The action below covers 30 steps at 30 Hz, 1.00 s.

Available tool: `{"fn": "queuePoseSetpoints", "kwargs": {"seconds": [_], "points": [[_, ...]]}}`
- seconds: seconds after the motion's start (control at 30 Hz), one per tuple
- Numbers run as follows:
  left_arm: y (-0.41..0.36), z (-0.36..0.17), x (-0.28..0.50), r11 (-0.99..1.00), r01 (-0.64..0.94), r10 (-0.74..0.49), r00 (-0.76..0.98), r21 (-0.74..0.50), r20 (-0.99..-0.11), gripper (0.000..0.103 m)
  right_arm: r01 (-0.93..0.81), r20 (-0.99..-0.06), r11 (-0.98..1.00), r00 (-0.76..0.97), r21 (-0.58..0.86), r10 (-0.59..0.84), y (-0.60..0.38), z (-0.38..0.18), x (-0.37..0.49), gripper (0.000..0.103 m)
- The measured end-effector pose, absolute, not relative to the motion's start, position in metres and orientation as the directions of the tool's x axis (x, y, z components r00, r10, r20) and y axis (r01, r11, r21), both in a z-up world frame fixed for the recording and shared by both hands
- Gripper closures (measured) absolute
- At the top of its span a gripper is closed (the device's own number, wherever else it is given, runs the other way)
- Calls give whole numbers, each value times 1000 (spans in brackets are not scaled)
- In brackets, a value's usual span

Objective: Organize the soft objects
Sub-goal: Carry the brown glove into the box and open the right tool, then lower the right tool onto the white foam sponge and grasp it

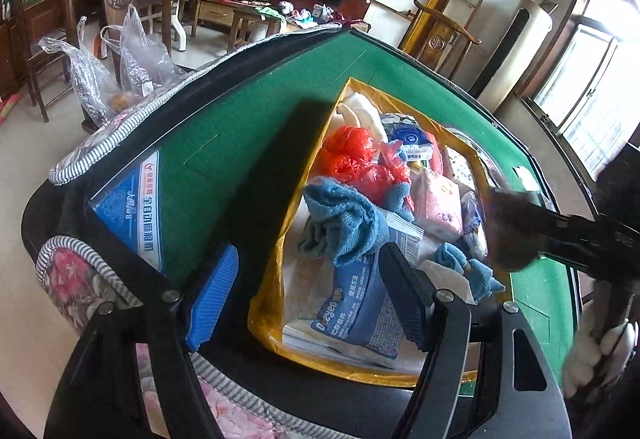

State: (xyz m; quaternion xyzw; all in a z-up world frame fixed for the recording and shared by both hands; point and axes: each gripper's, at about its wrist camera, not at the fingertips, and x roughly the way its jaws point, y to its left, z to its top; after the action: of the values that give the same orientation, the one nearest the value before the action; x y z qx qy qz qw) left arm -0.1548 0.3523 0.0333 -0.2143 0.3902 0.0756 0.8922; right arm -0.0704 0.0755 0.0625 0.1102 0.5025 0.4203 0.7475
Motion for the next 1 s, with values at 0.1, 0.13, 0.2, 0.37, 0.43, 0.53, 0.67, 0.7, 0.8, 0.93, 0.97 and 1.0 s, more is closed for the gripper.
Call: {"fn": "queuePoseSetpoints", "kwargs": {"seconds": [0.1,0.13,0.2,0.37,0.43,0.53,0.67,0.7,0.8,0.93,0.97,1.0], "points": [[354,34,-157,894,-302,-36,687,-330,-726,30,-519,-669,629,139,579,730,108,51,-66,62],[355,34,-158,894,-301,-37,688,-332,-724,30,-525,-678,639,150,562,719,115,49,-67,62],[355,34,-159,895,-299,-38,689,-331,-724,30,-532,-710,665,160,524,686,126,42,-67,62],[361,31,-158,896,-299,-34,690,-328,-723,30,-535,-771,700,134,472,623,121,33,-77,62],[363,29,-156,893,-301,-40,690,-336,-723,30,-543,-807,723,132,427,576,118,32,-82,62],[362,28,-154,891,-298,-48,691,-344,-721,30,-547,-819,728,128,413,560,120,31,-81,62],[358,32,-156,897,-290,-42,694,-333,-718,30,-512,-803,737,141,441,579,120,30,-75,56],[358,34,-158,899,-290,-36,697,-328,-717,30,-503,-791,729,135,465,597,119,31,-74,54],[356,42,-161,906,-293,-7,709,-304,-705,30,-505,-745,708,173,494,644,108,45,-77,52],[348,59,-165,920,-291,46,745,-263,-665,30,-532,-700,713,279,458,658,85,70,-89,44],[345,63,-166,923,-289,57,755,-253,-653,30,-534,-691,725,319,434,649,76,77,-93,43],[343,66,-167,926,-285,62,762,-248,-645,30,-534,-685,735,346,418,641,68,81,-95,43]]}}
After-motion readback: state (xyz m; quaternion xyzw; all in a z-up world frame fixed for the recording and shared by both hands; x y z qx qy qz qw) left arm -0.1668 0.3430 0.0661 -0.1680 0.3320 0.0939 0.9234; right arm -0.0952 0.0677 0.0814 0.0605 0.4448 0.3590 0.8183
